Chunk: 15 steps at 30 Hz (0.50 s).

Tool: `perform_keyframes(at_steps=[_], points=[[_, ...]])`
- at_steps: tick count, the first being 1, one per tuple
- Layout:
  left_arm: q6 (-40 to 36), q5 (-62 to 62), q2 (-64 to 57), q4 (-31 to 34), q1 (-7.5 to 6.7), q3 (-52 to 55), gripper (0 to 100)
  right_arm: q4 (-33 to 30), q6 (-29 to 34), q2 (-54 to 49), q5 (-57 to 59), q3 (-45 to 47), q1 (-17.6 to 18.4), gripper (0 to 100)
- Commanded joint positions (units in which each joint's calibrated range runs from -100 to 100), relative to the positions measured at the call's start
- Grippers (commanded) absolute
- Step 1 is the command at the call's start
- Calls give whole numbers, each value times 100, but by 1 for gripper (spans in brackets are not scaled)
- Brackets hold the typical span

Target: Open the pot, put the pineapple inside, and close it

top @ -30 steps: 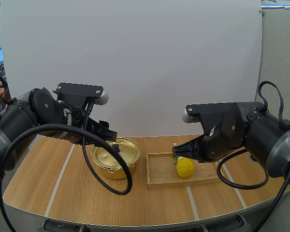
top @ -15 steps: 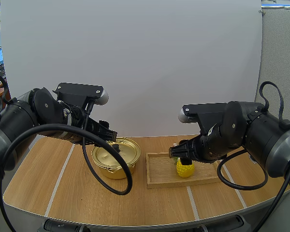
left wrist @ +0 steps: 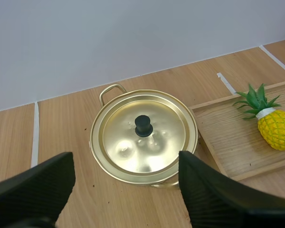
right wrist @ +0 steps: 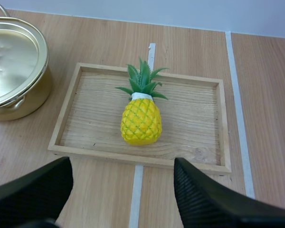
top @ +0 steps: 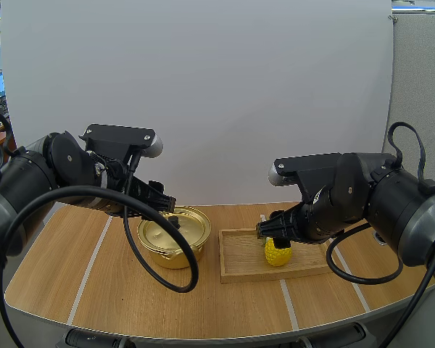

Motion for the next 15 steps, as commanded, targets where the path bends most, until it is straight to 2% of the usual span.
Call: perform_keyframes(at_steps=[1, 8, 10, 15], points=[[20, -58, 9, -67, 6, -30, 100, -36, -29, -39, -57, -43, -26, 100], [20, -58, 9, -67, 6, -30, 100, -36, -29, -39, -57, -43, -26, 100], [27, -552, 15, -84, 6, -30, 100, -36, -29, -39, -57, -43, -26, 100], [101, -713, 15, 622, 6, -30, 100, -36, -29, -39, -57, -43, -26, 100]])
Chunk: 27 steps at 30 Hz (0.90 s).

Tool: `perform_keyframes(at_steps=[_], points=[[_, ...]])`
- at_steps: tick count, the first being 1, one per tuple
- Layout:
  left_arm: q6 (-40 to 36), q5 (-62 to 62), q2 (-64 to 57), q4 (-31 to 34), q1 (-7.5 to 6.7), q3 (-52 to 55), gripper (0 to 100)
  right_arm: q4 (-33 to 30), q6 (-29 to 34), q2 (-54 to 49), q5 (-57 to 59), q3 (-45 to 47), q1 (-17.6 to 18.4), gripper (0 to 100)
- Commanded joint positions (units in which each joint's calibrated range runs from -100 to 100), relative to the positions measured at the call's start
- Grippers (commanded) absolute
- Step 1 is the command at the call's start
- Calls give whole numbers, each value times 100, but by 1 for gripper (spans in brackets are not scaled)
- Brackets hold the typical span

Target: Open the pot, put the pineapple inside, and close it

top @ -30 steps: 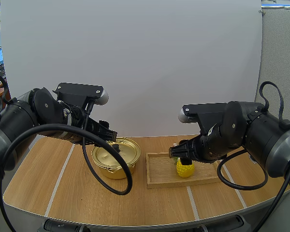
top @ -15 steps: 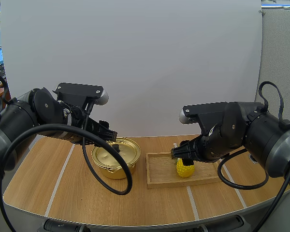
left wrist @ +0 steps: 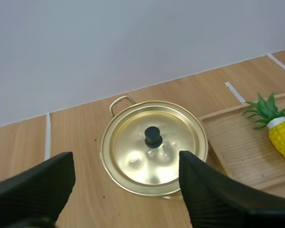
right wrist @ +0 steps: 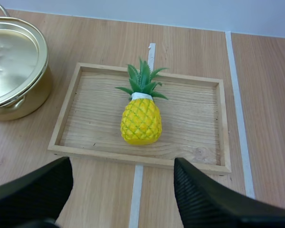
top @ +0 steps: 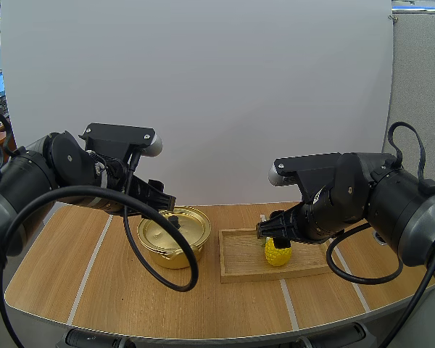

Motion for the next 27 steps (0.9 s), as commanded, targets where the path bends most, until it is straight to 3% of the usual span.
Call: perform_keyframes(at_steps=[1, 3, 14, 21, 27], points=[[101, -634, 15, 840, 6, -30, 100, -25, -28, -39, -57, -43, -26, 100], [101, -578, 15, 1650, 6, -30, 100, 12, -28, -39, -57, -43, -26, 100], [116, -222, 15, 1715, 6, -30, 100, 12, -28, -39, -57, -43, -26, 100], [713, -1016, 325, 1523, -1, -51, 100, 39, -28, -39, -57, -43, -26, 100], [1644, -894, 1106, 445, -7, -462, 100, 39, -28, -39, -40, -43, -26, 100]])
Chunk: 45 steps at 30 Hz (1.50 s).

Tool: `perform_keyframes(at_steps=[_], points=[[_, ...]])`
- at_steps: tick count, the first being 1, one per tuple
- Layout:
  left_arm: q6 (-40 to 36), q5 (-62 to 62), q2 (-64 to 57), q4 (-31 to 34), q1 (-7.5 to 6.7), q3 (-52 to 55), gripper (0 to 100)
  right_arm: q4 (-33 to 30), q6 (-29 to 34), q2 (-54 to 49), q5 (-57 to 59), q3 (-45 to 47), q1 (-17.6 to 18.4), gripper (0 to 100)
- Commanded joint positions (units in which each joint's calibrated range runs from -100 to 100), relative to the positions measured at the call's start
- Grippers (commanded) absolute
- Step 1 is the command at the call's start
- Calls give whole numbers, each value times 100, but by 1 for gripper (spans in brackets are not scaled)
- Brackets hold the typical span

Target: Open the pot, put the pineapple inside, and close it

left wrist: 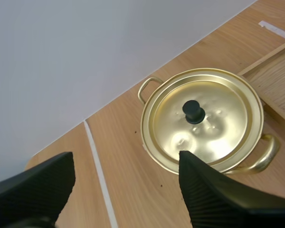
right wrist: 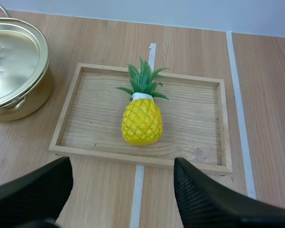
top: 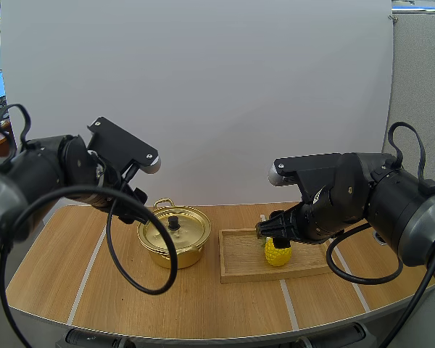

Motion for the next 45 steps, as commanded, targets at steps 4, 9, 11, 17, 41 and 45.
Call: perform_keyframes(at_steps=[4, 9, 11, 17, 41, 45], points=[[791, 367, 946, -1292, -7, -684, 100, 17, -28, -39, -40, -43, -26, 100], [982, 949, 1875, -1597, -7, -1304, 100, 17, -28, -39, -40, -43, -26, 100], [982, 1045, 2190, -1610, -7, -1517, 100, 17, -28, -39, -40, -43, -26, 100], [982, 1391, 3039, -1789, -11, -2063, 100, 17, -28, -39, -40, -43, -26, 100], [1112, 889, 4166, -1559, -295, -2187, 100, 17, -28, -39, -58, -43, -26, 100], [1005, 929, 4420, -1418, -295, -2187, 100, 17, -28, -39, -58, -43, -26, 100]])
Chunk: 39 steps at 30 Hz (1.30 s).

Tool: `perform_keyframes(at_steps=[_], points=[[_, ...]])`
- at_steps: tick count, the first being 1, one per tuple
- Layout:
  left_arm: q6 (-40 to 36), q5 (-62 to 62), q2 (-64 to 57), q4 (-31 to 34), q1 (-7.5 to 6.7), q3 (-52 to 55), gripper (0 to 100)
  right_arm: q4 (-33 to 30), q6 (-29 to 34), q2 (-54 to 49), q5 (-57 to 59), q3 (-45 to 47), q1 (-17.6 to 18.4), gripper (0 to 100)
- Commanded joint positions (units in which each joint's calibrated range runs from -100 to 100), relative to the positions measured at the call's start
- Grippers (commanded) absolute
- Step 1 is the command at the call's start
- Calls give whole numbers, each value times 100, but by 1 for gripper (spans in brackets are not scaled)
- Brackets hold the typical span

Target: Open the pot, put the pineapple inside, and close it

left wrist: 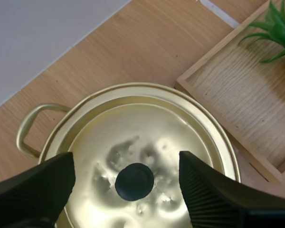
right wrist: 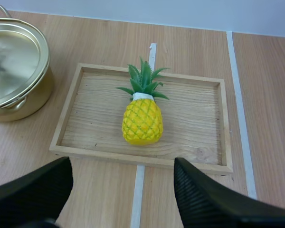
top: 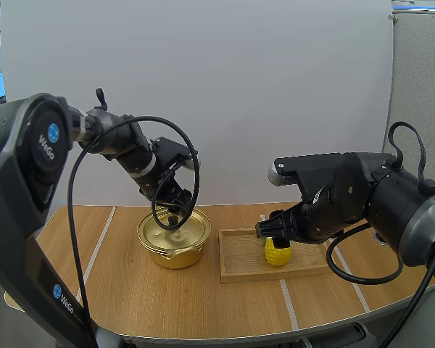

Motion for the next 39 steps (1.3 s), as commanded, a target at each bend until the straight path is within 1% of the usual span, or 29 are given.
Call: perform_keyframes(at_steps=[1, 23, 29, 30, 31, 32, 33, 34, 39], points=[[-94, -26, 156, 106, -27, -32, 100, 6, -28, -39, -58, -43, -26, 100], [-126, -212, 503, 120, -27, -32, 100, 6, -28, -39, -43, -43, -26, 100], [-126, 106, 499, 120, -27, -59, 100, 6, -28, -39, -43, -43, -26, 100], [-126, 154, 499, 120, -27, -59, 84, 6, -28, -39, -43, -43, -26, 100], [-126, 247, 499, 120, -27, -59, 52, 6, -28, -39, -43, -43, -26, 100], [-126, 282, 499, 120, -27, -59, 30, 6, -28, -39, -43, -43, -26, 100], [-126, 346, 499, 120, -27, -59, 3, 6, -28, -39, -43, -43, -26, 100], [-126, 416, 499, 120, -27, -59, 1, 6, -28, -39, -43, -43, -26, 100], [-167, 515, 388, 120, -27, -87, 2, 6, -28, -39, -43, -43, -26, 100]])
